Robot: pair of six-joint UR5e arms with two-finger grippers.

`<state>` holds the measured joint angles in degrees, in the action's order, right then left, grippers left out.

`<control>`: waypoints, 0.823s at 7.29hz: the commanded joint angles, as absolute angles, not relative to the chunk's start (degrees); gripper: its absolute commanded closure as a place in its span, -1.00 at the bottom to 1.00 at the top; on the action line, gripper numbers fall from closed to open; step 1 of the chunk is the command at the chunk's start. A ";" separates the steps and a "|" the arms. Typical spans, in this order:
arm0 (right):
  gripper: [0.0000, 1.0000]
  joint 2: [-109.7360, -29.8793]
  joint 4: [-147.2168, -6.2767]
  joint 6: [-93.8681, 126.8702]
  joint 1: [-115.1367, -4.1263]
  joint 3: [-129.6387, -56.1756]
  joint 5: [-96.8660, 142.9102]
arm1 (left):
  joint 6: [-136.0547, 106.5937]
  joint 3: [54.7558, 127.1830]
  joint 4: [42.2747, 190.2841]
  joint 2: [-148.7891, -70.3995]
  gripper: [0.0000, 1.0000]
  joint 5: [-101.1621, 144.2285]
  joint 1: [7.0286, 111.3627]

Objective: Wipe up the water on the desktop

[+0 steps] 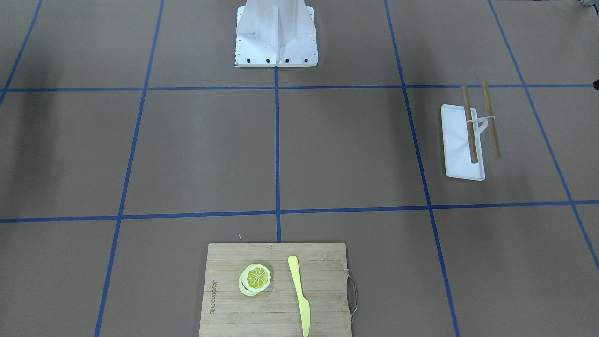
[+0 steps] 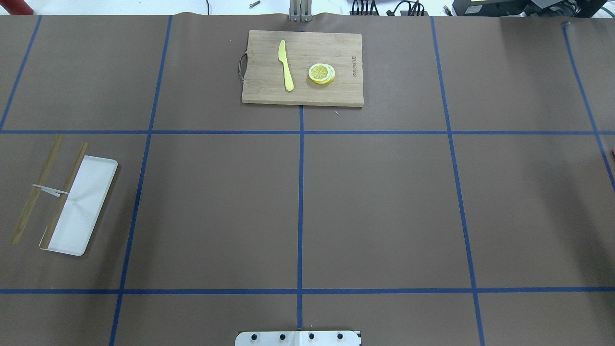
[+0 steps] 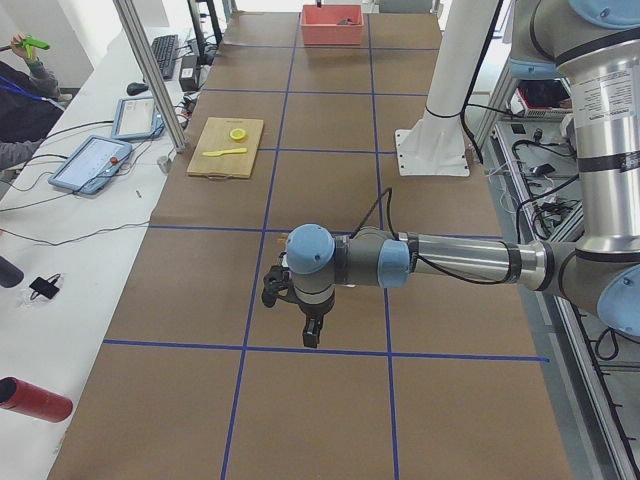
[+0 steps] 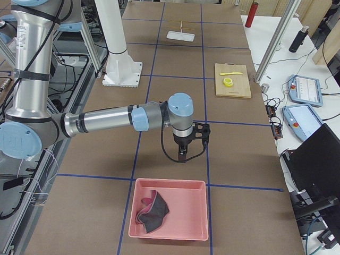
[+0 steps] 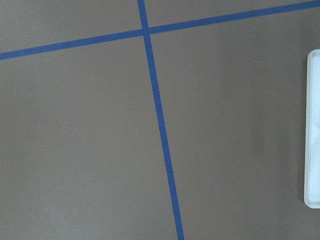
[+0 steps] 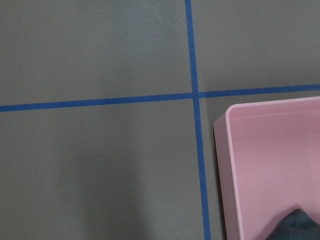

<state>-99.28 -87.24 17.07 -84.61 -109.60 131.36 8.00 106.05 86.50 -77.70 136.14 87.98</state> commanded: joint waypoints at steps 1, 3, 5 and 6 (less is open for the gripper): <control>-1.00 -101.68 -84.47 17.05 -83.93 -109.86 130.79 | 8.00 105.47 86.57 -77.70 -0.97 136.14 87.98; -1.00 -102.48 -81.84 10.09 -83.76 -109.69 124.13 | 8.00 105.29 86.57 -77.70 -0.97 136.14 87.98; -1.00 -101.69 -86.45 1.23 -83.76 -109.51 125.14 | 8.00 105.21 86.66 -77.70 -0.97 136.14 87.98; -1.00 -102.47 -86.57 1.06 -83.85 -109.60 127.85 | 8.00 105.21 86.66 -77.70 -0.97 136.14 87.98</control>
